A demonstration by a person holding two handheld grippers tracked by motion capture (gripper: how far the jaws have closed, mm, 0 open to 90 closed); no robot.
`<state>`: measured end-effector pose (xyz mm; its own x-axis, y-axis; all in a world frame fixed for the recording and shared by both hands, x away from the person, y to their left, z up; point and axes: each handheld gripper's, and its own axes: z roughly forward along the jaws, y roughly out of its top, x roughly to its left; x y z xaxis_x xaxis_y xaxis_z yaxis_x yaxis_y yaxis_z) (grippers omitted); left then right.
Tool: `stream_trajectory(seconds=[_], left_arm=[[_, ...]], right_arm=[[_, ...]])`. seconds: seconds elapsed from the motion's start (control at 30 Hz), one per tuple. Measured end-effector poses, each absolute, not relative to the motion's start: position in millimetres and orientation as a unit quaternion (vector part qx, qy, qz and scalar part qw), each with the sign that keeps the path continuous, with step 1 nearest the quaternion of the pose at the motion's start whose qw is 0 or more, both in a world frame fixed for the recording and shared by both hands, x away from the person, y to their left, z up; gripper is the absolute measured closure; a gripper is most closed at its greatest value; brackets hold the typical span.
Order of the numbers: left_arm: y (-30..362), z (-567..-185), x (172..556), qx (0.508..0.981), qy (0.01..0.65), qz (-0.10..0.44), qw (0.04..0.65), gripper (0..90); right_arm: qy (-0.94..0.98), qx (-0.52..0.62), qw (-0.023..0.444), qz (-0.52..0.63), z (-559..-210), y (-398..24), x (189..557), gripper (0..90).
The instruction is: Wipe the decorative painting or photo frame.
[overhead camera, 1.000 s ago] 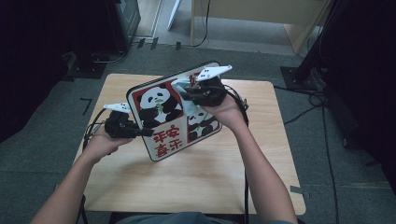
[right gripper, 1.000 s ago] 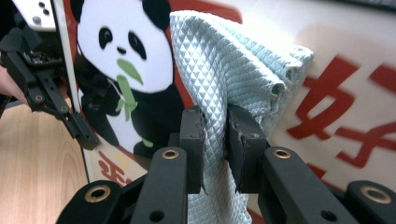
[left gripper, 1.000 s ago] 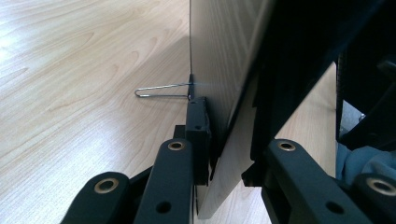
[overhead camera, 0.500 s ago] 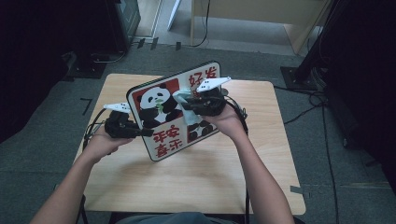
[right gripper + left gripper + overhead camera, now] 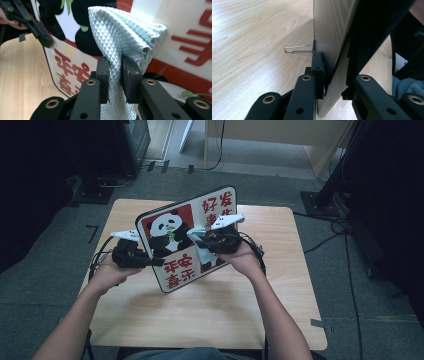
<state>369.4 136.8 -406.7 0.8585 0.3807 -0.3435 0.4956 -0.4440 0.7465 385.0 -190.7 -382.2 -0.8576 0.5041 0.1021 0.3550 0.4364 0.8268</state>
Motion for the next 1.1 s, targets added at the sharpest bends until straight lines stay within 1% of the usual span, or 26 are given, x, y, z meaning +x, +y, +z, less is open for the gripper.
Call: stream_trajectory(seconds=[0.4,0.7,0.83,1.0,1.1], left_arm=[[136.7,-407.0,369.2,0.848,0.256,-0.061,0.46,78.4],[136.4,-407.1,368.8,0.848,0.254,-0.06,0.46,78.1],[136.2,-407.1,368.5,0.848,0.254,-0.061,0.461,78.1],[136.4,-407.3,368.7,0.848,0.254,-0.062,0.461,78.0],[136.4,-407.3,368.6,0.848,0.254,-0.063,0.461,77.9]], right_arm=[[0.845,0.265,0.058,0.46,-407.6,-192.8,379.7,77.5],[0.853,0.265,0.056,0.445,-427.8,-192.0,373.3,77.5],[0.859,0.269,0.042,0.434,-437.3,-192.1,371.6,77.5],[0.858,0.269,0.041,0.435,-445.3,-192.6,369.8,77.6],[0.859,0.274,0.03,0.432,-452.1,-193.2,368.9,77.7]])
